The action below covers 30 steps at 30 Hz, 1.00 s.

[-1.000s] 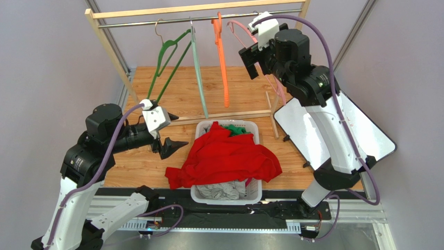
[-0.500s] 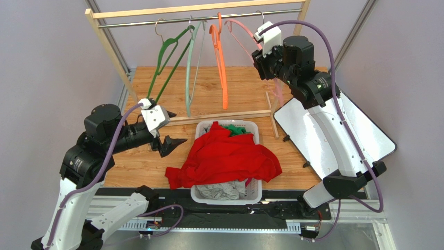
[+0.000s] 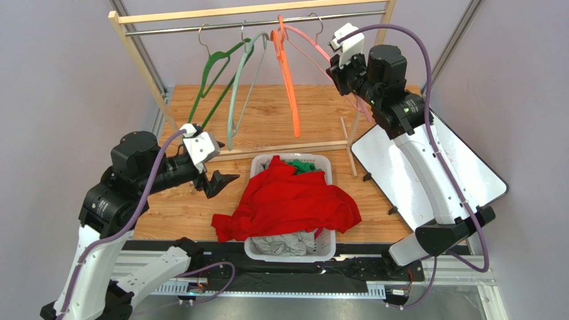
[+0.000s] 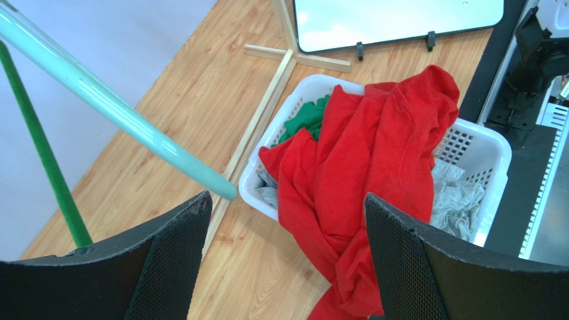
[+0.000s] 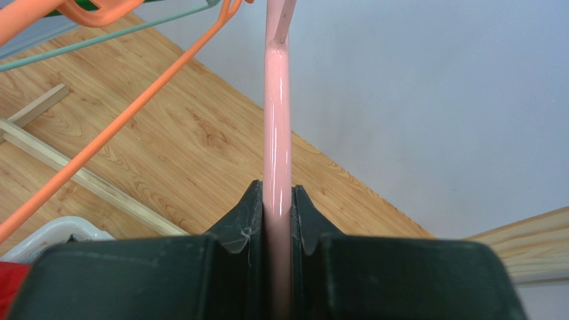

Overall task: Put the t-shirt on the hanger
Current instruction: Pick up the hanger from the clothesline.

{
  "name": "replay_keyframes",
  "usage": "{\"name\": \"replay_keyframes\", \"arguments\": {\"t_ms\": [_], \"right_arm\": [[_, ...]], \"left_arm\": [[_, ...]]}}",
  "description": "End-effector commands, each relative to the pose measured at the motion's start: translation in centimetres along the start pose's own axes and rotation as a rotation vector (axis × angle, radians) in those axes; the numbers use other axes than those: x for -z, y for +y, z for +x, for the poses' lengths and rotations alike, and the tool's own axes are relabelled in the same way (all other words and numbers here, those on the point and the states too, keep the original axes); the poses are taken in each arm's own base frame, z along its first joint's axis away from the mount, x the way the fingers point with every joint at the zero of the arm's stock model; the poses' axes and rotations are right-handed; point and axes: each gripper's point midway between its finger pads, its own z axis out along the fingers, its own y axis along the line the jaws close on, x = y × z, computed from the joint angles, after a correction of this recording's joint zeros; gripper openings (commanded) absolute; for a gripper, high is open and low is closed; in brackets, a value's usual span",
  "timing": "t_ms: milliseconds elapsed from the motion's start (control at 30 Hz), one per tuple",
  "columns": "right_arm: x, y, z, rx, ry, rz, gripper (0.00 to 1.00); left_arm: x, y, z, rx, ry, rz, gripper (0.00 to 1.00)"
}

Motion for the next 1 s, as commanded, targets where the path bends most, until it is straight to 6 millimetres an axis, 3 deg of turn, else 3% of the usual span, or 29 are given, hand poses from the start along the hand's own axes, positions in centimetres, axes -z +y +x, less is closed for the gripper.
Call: {"name": "replay_keyframes", "arguments": {"t_ms": [0,33,100,133,433,733,800,867,900,967], "right_arm": [[1.5,-1.2,-4.0,-0.025,-0.209,0.049,0.00],[1.1,-0.8,-2.8,-0.033,-0.201,0.040,0.00],[1.5,-1.2,-3.9,-0.042,-0.278,0.061,0.00],[1.5,-0.8,-2.9,-0.044,-0.276,0.055,0.00],[2.0,-1.6,-4.5,-0.068,-0.415,0.109,0.00],[2.4,-1.2,-5.6,-0.063,-0.457,0.078,0.00],[3.4,-0.7,-5.3,-0.055,-0.436,0.054,0.00],[4.2,-0.1,-3.8,-0.065,-0.366,0.033,0.00],[5.4,-0.3,-3.8,-0.073,-0.356,0.040,0.00],[6.7,0.5,-1.9,-0.090,-0.279,0.022,0.00]], "left_arm": [[0.2,0.7,-0.4,-0.037,-0.003,-0.028,0.88],[0.2,0.8,-0.3,-0.039,0.004,-0.032,0.88],[0.0,1.0,0.0,-0.040,0.016,-0.040,0.88],[0.1,1.2,0.0,-0.038,0.019,-0.047,0.88],[0.1,1.2,0.7,-0.016,0.041,-0.056,0.89],[-0.3,0.9,1.4,0.002,0.080,-0.027,0.91],[-0.1,0.1,1.7,0.028,0.108,0.011,0.91],[-0.2,-0.1,1.9,0.046,0.126,0.032,0.91],[-0.2,-0.4,2.1,0.050,0.133,0.043,0.91],[-0.3,-0.7,2.4,0.050,0.128,0.056,0.91]]}}
